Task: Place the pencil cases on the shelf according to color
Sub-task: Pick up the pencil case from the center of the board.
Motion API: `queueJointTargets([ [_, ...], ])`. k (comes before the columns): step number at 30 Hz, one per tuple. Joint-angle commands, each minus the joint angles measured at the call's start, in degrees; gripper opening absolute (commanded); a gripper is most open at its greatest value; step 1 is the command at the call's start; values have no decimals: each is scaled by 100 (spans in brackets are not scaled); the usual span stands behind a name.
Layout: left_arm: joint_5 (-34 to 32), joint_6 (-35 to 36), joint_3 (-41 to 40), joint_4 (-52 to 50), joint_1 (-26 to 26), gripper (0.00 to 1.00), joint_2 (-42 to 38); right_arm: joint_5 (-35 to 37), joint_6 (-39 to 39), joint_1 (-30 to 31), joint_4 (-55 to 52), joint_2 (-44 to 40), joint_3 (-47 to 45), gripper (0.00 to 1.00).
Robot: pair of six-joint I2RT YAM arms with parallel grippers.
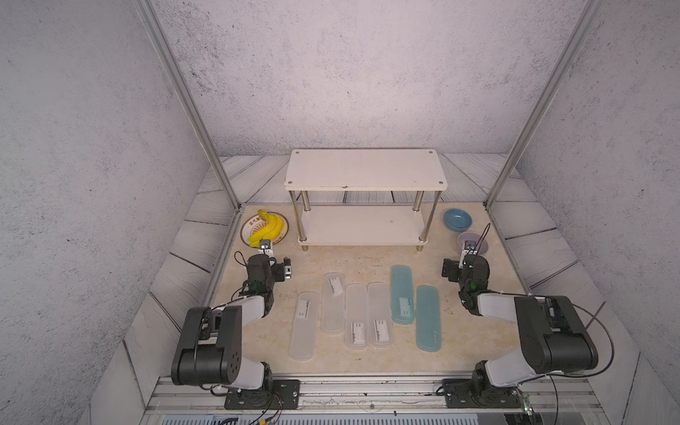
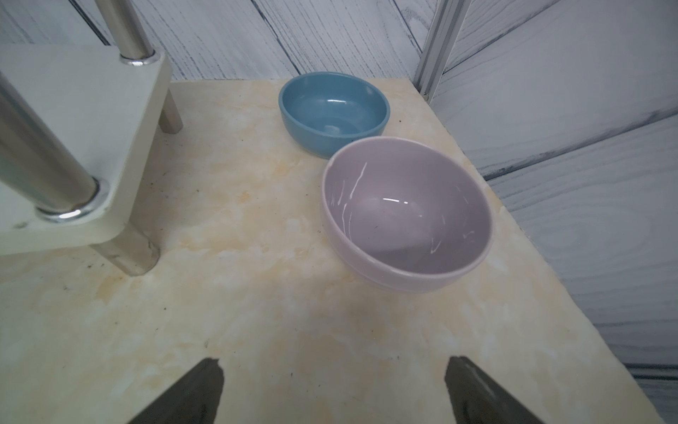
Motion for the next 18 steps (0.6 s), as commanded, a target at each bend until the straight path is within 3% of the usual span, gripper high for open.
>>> queueJointTargets([
  [1, -1049, -1047, 732, -1706, -6, 100, -579, 438, 647, -13, -1830, -504, 773, 100],
  [2, -1482, -1720, 835, -2040, -5, 99, -670, 441, 853, -11, -2294, -600, 908, 100],
  [4, -2571, -4346, 1042, -3407, 53, 99, -890, 314, 1233, -8, -3070, -861, 1098, 100],
  [5, -2450, -4995, 1072, -3886, 125, 98, -981, 274, 1402, -12, -3364, -959, 1185, 100],
  [7, -1570, -4709, 828, -3502, 214, 96, -1188, 59, 1862, -14, -4318, -1196, 1493, 99],
  [10, -480, -4169, 911, -3368, 214, 96, -1224, -896, 2209, 2, -5442, -1472, 1837, 97],
  [15, 1151, -3182, 2428, -5675, 122, 99, -426, -1846, 2750, 224, -6799, -1826, 1849, 97],
  [18, 965, -3014, 3065, -6945, 7, 99, 15, -1977, 2925, 601, -7466, -2089, 1756, 97],
])
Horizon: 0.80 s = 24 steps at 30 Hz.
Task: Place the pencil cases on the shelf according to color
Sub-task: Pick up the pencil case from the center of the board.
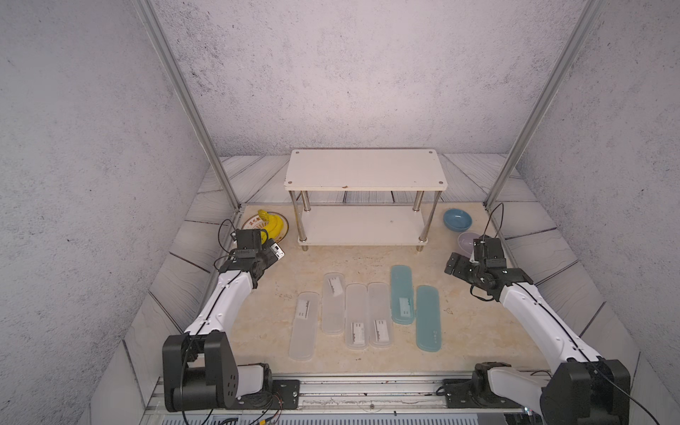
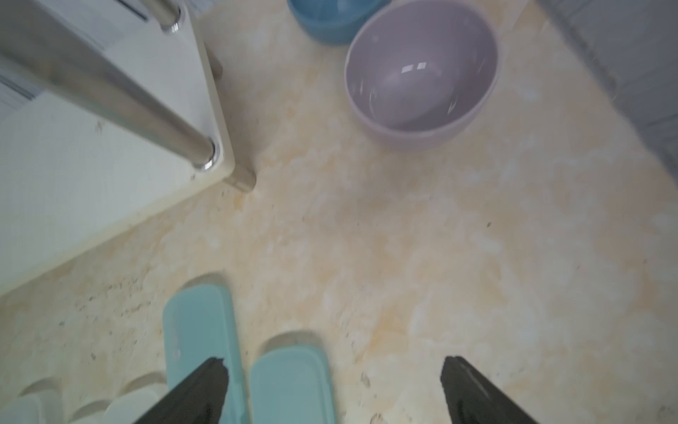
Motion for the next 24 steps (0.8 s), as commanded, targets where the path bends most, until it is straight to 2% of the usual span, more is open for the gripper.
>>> queueJointTargets([
  [1, 378, 329, 505, -2000, -88, 99, 282, -589, 436, 373, -1414, -312, -89, 96],
  [2, 463, 383, 530, -2072, -95, 99, 282, -587, 485, 497, -1538, -391, -118, 96],
  [5, 1519, 874, 149, -1451, -131, 99, -3, -405, 756, 962, -1839, -584, -234, 97],
  [8, 2091, 660, -465, -534, -141, 99, -524, -340, 1085, 1467, -1845, -578, -476, 97],
  [11, 2194, 423, -837, 28, -136, 99, -831, -342, 1470, 1859, -1780, -413, -747, 94],
  [17, 2175, 574, -856, -31, -141, 99, -876, -260, 1993, 2545, -1488, -225, -1101, 94],
  [24, 2418, 488, -913, 205, -156, 99, -819, -32, 2232, 2998, -1295, 170, -1288, 93],
])
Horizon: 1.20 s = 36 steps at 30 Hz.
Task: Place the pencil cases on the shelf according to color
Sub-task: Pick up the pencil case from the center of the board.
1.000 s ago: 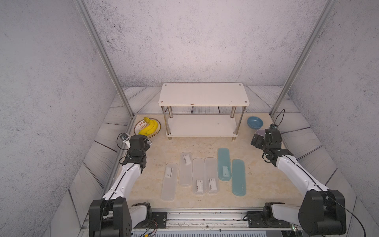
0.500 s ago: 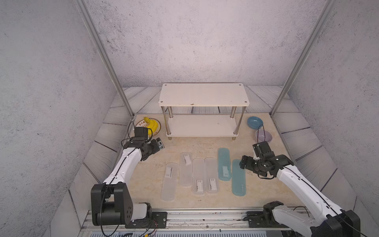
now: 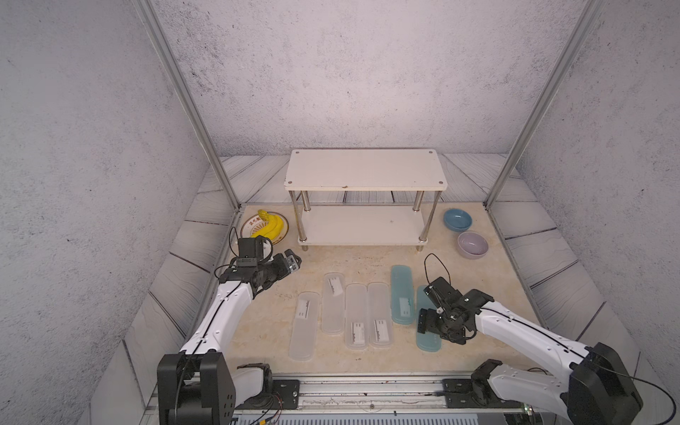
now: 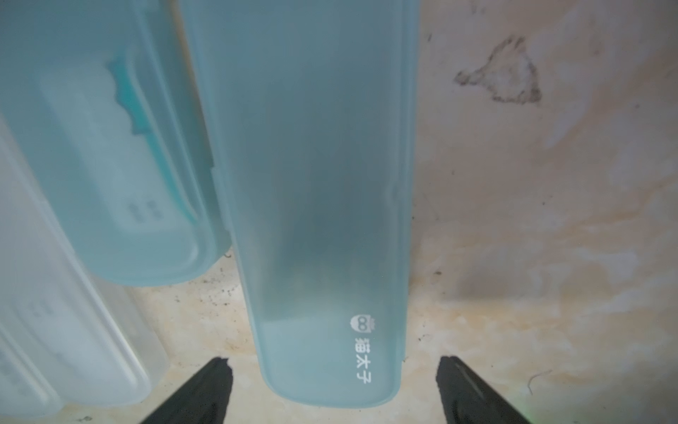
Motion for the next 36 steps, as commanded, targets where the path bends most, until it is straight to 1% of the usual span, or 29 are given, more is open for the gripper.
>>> queueJointTargets([
  [1, 161, -13, -75, 169, -51, 99, 10, 244, 224, 139, 120, 224, -98, 93],
  [9, 216, -16, -101, 224, -83, 99, -5, 522, 186, 302, 35, 1021, 126, 94],
  [16, 213, 14, -89, 220, -171, 99, 2, 685, 293, 305, -372, 1354, 469, 94],
  [18, 204, 11, -93, 221, -207, 99, -7, 932, 366, 308, -745, 1350, 639, 94],
  [20, 199, -4, -101, 251, -235, 99, -6, 1106, 320, 293, -901, 1237, 671, 94],
  [22, 201, -24, -118, 293, -266, 99, 2, 854, 160, 296, -680, 1077, 536, 94],
  [26, 250, -18, -74, 271, -273, 99, 28, -167, 34, 301, 231, 897, 120, 94],
  [27, 242, -9, -57, 261, -276, 99, 21, -199, 105, 306, 338, 866, 33, 94],
  [30, 239, -13, -82, 267, -278, 99, -47, 16, 262, 304, 324, 823, -72, 94],
  [36, 321, -48, -99, 321, -281, 99, -59, 119, 347, 312, 251, 868, -134, 94],
])
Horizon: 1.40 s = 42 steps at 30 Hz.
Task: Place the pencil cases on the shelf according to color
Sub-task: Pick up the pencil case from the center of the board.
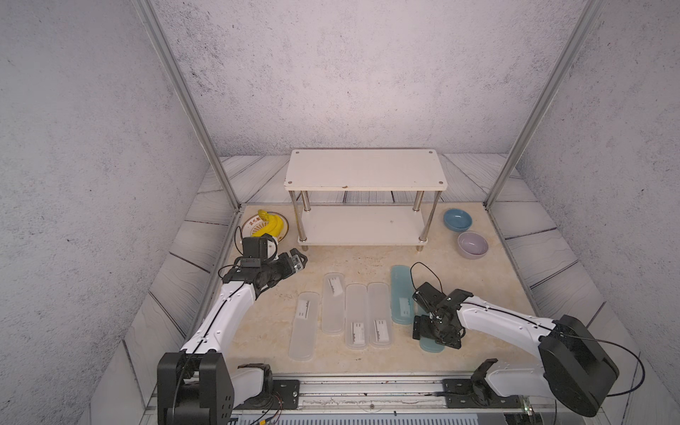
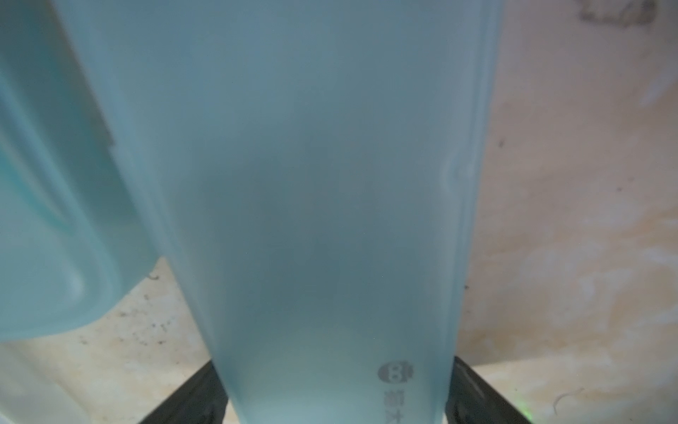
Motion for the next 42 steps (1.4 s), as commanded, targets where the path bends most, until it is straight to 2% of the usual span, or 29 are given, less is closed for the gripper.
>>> queueJointTargets([
  [1, 107, -12, -48, 45, -31, 99, -65, 38, 124, 29, -16, -5, -64, 94],
  [5, 124, -26, -55, 57, -36, 99, -90, 146, 195, 66, -34, 105, -80, 93],
  [11, 111, -27, -57, 56, -37, 99, -109, 258, 358, 190, -136, 206, -25, 84],
  [18, 63, -5, -55, 26, -50, 99, -188, 456, 433, 365, -324, 216, 92, 67],
  [24, -199, 179, 103, -161, -60, 99, -280, 907, 380, 466, -988, -270, 436, 66],
  [30, -284, 422, 308, -530, -113, 99, -483, 1078, -75, 472, -1539, -1059, 946, 65],
  [33, -306, 512, 379, -674, -297, 99, -686, 1118, -455, 472, -1669, -1446, 1262, 66],
  [38, -779, 897, 819, -1026, -1103, 99, -967, 1043, -1044, 473, -1832, -1764, 2094, 66],
  [42, -700, 913, 984, -725, -1442, 99, -1163, 946, -1567, 472, -1907, -1723, 2794, 67],
])
